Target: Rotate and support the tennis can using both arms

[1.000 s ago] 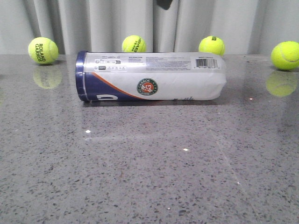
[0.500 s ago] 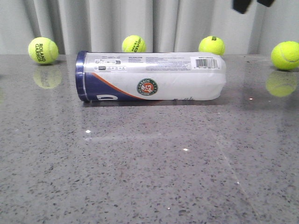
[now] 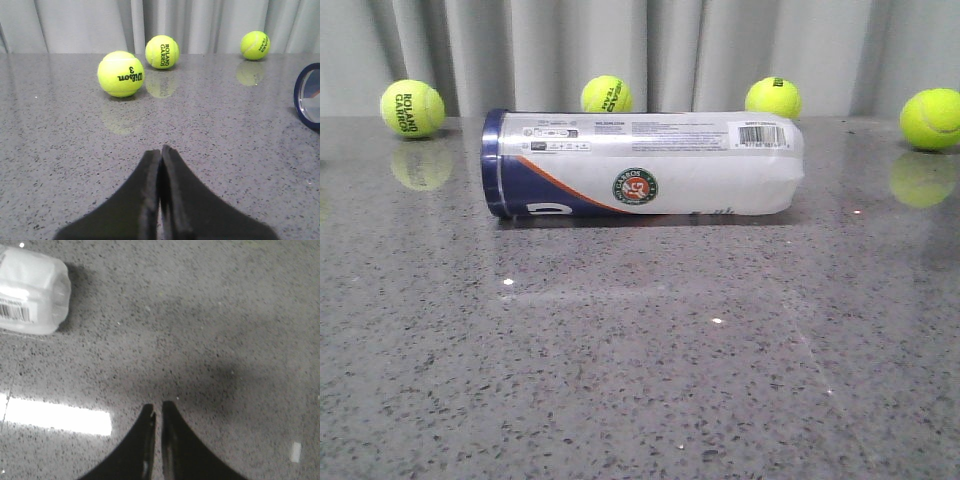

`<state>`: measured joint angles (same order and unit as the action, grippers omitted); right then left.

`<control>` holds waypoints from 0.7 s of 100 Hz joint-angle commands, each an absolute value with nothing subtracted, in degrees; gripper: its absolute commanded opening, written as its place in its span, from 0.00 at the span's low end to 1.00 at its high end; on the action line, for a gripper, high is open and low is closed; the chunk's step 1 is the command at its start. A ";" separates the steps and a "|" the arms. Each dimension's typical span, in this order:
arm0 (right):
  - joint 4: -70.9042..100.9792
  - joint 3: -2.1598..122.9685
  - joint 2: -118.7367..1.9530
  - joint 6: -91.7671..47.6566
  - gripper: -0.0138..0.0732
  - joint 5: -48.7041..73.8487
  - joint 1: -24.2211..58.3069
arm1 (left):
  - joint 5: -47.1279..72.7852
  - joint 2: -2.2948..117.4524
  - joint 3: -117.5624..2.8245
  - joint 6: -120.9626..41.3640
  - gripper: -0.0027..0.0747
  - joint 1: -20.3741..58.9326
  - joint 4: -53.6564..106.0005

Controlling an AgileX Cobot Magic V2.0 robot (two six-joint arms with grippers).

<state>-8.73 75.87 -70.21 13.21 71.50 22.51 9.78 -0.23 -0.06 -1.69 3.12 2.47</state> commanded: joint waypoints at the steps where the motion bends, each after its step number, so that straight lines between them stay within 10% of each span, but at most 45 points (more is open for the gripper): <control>1: -10.53 74.91 -65.59 13.83 0.21 68.84 22.13 | 5.39 -2.13 2.49 -1.17 0.01 3.11 2.94; 70: -11.60 43.43 -32.74 13.83 0.21 37.67 22.13 | 5.39 -2.13 2.49 -1.17 0.01 3.11 2.94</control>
